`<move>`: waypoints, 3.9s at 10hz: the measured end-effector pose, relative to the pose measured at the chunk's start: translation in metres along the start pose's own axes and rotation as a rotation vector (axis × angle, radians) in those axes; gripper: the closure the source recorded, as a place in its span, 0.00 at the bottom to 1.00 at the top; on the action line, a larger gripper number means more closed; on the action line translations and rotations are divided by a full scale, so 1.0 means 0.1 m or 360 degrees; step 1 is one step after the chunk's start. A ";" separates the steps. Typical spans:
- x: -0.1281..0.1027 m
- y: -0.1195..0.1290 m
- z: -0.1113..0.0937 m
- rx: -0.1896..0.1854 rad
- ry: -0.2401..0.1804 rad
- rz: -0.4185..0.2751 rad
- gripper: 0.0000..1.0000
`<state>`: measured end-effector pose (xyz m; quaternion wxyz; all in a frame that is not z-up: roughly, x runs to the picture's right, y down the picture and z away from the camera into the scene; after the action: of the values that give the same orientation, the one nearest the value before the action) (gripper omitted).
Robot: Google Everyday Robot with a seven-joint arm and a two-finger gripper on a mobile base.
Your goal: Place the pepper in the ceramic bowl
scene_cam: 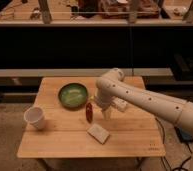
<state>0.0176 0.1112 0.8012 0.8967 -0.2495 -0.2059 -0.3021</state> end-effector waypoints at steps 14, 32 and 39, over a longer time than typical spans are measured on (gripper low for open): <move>-0.12 -0.15 0.45 0.0165 -0.0225 0.0000 0.20; 0.04 -0.38 0.80 -0.0178 0.0122 -0.0982 0.20; 0.05 -0.49 0.96 -0.0270 0.0135 -0.1167 0.20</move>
<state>-0.0311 0.1297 0.8956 0.7129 -0.2197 -0.2185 -0.6291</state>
